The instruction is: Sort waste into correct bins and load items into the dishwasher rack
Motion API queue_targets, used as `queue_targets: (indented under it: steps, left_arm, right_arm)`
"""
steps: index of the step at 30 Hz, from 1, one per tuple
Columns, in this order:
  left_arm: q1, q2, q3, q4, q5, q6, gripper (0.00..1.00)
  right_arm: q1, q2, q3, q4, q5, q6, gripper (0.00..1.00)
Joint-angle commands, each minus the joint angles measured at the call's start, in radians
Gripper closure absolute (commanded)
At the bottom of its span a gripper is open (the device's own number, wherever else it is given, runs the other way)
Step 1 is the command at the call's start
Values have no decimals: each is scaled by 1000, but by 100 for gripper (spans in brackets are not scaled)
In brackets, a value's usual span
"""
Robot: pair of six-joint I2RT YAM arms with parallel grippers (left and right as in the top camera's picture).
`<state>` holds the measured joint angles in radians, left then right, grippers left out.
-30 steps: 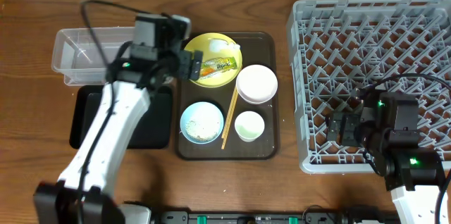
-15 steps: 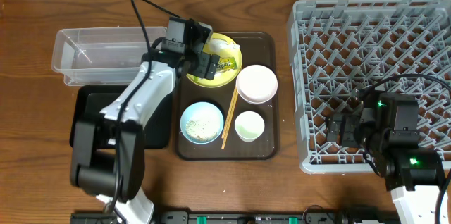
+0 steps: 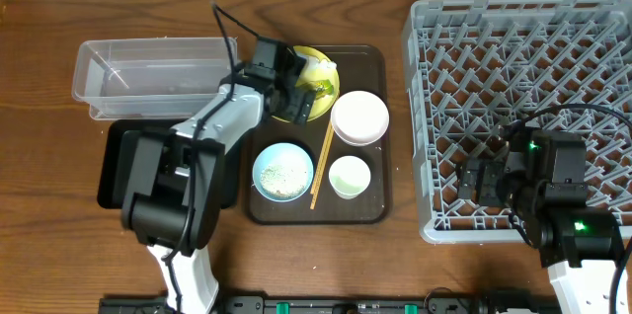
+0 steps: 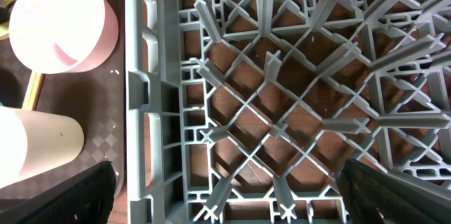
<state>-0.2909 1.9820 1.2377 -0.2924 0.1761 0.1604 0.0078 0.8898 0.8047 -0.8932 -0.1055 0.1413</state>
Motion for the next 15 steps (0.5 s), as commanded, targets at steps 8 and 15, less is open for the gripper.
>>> queue_targets:
  steps: [8,15]
  left_arm:
    - [-11,18,11,-68,-5,19,55]
    - [-11,-6,12,-71,-6,19,85]
  right_arm:
    - [-11,-1,24,0,-8,-4,1]
    - [-11,-1,24,-6,-8,-4,1]
